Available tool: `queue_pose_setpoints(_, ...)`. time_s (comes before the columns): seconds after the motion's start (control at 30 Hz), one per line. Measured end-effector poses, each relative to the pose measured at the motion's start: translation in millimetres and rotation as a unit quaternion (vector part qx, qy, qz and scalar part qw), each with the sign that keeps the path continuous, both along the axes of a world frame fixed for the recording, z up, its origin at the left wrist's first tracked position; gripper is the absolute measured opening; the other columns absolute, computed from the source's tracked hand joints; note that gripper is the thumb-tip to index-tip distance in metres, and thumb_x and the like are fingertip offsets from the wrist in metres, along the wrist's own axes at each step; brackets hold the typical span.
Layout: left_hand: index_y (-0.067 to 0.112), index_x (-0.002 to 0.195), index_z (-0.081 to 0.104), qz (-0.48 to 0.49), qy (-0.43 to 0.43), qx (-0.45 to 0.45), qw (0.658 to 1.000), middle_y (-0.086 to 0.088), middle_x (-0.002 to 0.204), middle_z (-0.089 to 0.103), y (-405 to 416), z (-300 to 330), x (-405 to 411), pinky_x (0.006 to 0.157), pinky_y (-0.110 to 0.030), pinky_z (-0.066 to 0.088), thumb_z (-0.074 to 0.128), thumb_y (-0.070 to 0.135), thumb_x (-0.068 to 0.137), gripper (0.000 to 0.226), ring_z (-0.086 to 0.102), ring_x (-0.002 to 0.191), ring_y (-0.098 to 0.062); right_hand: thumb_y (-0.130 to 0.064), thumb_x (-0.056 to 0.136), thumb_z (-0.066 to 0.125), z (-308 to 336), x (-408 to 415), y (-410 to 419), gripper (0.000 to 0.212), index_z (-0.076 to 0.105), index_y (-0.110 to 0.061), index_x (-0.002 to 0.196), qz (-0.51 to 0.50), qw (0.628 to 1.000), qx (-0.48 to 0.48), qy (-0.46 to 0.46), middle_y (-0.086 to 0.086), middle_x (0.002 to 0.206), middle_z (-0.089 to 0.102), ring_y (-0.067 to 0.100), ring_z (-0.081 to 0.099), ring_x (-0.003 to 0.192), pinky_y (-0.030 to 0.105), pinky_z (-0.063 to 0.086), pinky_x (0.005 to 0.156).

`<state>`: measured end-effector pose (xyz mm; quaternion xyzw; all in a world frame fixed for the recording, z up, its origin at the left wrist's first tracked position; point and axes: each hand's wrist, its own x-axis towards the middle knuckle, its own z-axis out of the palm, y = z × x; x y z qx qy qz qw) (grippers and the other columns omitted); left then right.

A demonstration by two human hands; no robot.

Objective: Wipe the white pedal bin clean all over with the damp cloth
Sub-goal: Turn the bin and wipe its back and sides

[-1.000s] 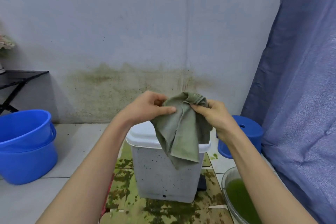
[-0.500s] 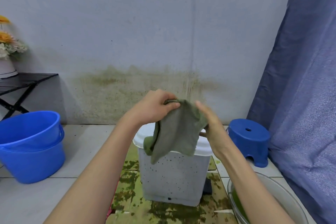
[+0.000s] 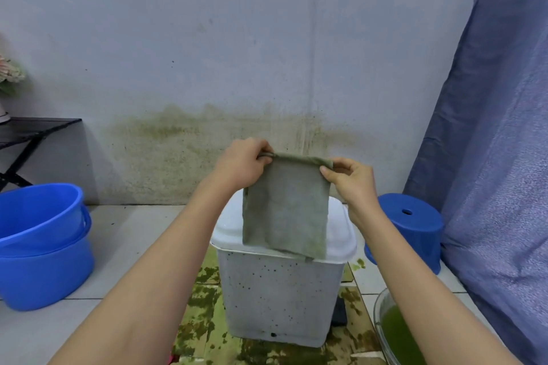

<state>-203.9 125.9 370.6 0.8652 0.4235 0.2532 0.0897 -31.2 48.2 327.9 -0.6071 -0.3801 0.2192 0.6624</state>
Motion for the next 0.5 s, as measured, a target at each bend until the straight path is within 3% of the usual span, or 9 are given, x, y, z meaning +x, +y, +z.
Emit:
queue_pose_setpoints(0.1, 0.015, 0.11, 0.066, 0.001, -0.01, -0.002, 1.0, -0.005, 0.111, 0.068, 12.3, -26.8, 4.2, 0.088, -0.039, 0.049, 0.054, 0.014, 0.093, 0.021, 0.06, 0.105, -0.026, 0.001, 0.082, 0.066, -17.0, 7.1, 9.1, 0.016, 0.068, -0.014, 0.089, -0.002, 0.999, -0.03, -0.037, 0.006, 0.089, 0.067, 0.025, 0.064, 0.095, 0.031, 0.051, 0.081)
queue_pose_setpoints(0.17, 0.02, 0.108, 0.068, -0.04, 0.072, -0.059, 0.995, 0.002, 0.107, 0.069, 11.3, -51.8, -3.6, 0.089, -0.035, 0.05, 0.059, 0.018, 0.091, 0.02, 0.062, 0.1, -0.018, 0.005, 0.081, 0.063, -35.7, 10.6, -4.5, 0.025, 0.069, -0.019, 0.083, 0.03, 0.99, -0.076, -0.117, -0.003, 0.085, 0.066, 0.013, 0.062, 0.089, 0.028, 0.048, 0.084)
queue_pose_setpoints(0.23, 0.029, 0.108, 0.069, -0.066, 0.187, -0.11, 0.974, 0.012, 0.107, 0.066, 5.6, -70.3, -10.4, 0.092, -0.03, 0.049, 0.064, 0.026, 0.087, 0.022, 0.06, 0.099, -0.009, 0.012, 0.078, 0.054, -51.1, 10.2, -20.2, 0.041, 0.07, -0.026, 0.081, 0.084, 0.956, -0.165, -0.228, -0.012, 0.086, 0.066, 0.002, 0.059, 0.09, 0.03, 0.048, 0.09)
queue_pose_setpoints(0.33, 0.028, 0.109, 0.069, -0.051, 0.235, -0.128, 0.962, 0.013, 0.107, 0.064, 4.6, -76.9, -9.3, 0.09, -0.027, 0.046, 0.063, 0.03, 0.088, 0.022, 0.057, 0.1, -0.009, 0.014, 0.07, 0.041, -58.4, 2.5, -28.7, 0.056, 0.067, -0.032, 0.089, 0.104, 0.914, -0.254, -0.298, -0.01, 0.099, 0.064, 0.012, 0.059, 0.09, 0.031, 0.043, 0.074)
queue_pose_setpoints(0.4, 0.028, 0.106, 0.07, -0.043, 0.224, -0.107, 0.968, 0.011, 0.108, 0.067, 6.5, -77.5, -6.4, 0.086, -0.029, 0.048, 0.057, 0.03, 0.092, 0.02, 0.059, 0.097, -0.011, 0.012, 0.07, 0.043, -57.3, -3.2, -24.1, 0.054, 0.066, -0.033, 0.091, 0.061, 0.909, -0.224, -0.347, -0.004, 0.11, 0.065, 0.015, 0.057, 0.088, 0.03, 0.039, 0.077)
queue_pose_setpoints(0.43, 0.028, 0.107, 0.07, -0.041, 0.21, -0.102, 0.972, 0.009, 0.108, 0.068, 7.7, -78.7, -6.7, 0.084, -0.03, 0.048, 0.053, 0.028, 0.094, 0.021, 0.059, 0.096, -0.012, 0.008, 0.074, 0.047, -56.7, -6.3, -18.7, 0.049, 0.067, -0.032, 0.094, 0.047, 0.902, -0.188, -0.386, -0.005, 0.116, 0.064, 0.015, 0.055, 0.102, 0.035, 0.039, 0.089)
queue_pose_setpoints(0.5, 0.028, 0.111, 0.068, -0.021, 0.165, -0.083, 0.983, 0.006, 0.115, 0.065, 13.1, -82.7, -11.8, 0.088, -0.032, 0.047, 0.048, 0.022, 0.096, 0.026, 0.058, 0.099, -0.015, -0.01, 0.088, 0.055, -59.1, -12.6, -3.4, 0.029, 0.067, -0.03, 0.106, 0.076, 0.878, -0.115, -0.458, -0.011, 0.13, 0.057, 0.012, 0.041, 0.129, 0.038, 0.025, 0.109)
